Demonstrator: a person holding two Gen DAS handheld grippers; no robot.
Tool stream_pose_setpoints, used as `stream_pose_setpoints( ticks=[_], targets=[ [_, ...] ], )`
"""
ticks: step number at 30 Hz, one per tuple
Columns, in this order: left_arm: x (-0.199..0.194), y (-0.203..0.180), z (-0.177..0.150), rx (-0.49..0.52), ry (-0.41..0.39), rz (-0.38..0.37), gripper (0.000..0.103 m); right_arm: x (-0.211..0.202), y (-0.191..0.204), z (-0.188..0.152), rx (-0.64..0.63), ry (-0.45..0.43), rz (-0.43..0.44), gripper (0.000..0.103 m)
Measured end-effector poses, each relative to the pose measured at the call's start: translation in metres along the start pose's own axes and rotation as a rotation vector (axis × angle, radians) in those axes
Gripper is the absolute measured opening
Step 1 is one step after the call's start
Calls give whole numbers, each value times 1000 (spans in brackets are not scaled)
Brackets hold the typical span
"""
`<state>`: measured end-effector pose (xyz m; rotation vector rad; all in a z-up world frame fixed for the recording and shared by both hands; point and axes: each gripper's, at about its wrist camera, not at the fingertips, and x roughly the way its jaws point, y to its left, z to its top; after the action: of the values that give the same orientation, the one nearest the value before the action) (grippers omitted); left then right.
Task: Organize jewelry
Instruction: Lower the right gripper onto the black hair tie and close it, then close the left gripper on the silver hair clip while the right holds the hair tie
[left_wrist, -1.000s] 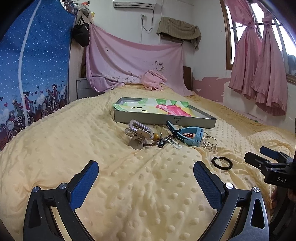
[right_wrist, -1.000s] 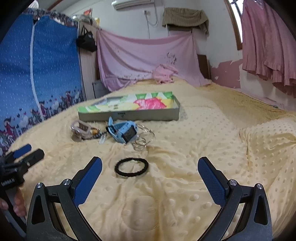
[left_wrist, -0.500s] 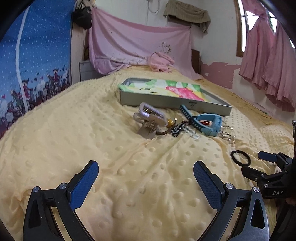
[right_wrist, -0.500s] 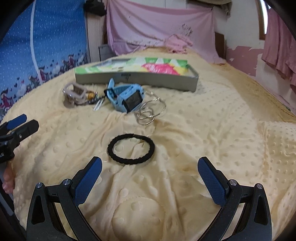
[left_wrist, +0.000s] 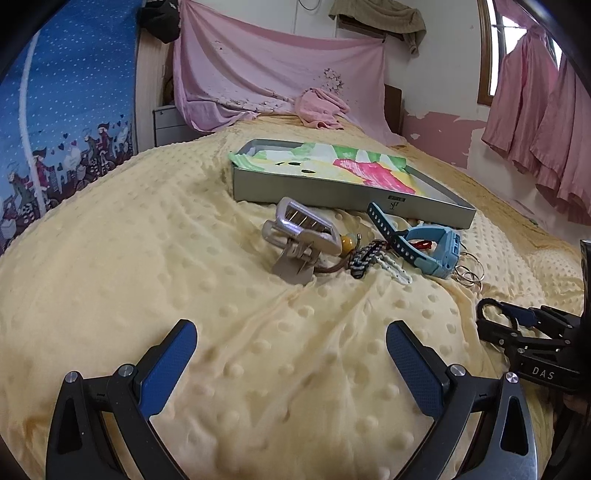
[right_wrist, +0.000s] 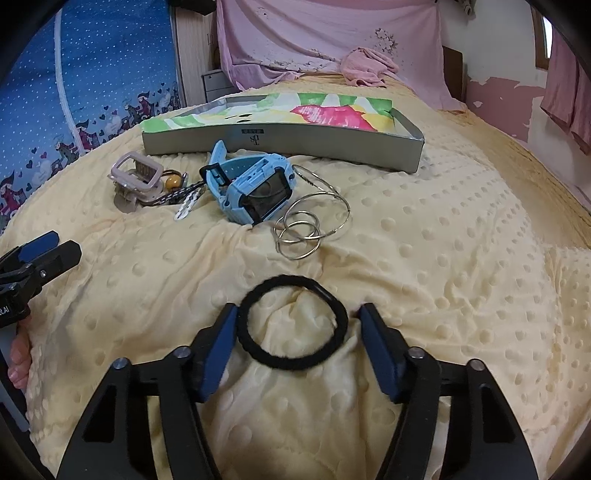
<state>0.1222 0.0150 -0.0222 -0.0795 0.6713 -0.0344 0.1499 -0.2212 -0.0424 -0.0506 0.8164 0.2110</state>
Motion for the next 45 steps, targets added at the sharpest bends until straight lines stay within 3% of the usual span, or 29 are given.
stream_pose_setpoints(
  ticks=[4, 13, 21, 25, 34, 45],
  targets=[
    [15, 0, 11, 2, 26, -11, 103, 6, -1, 5, -1, -3, 0, 39],
    [35, -7, 30, 63, -11, 10, 103, 21, 2, 22, -20, 4, 33, 17],
    [44, -10, 36, 89, -27, 22, 101, 26, 2, 24, -7, 6, 69, 13],
    [45, -8, 37, 84, -36, 34, 84, 26, 0, 24, 1, 0, 91, 11],
    [48, -11, 37, 94, -28, 26, 61, 28, 4, 27, -3, -8, 133, 6],
    [46, -8, 36, 78, -37, 8, 56, 26, 4, 28, 4, -24, 158, 6]
  ],
)
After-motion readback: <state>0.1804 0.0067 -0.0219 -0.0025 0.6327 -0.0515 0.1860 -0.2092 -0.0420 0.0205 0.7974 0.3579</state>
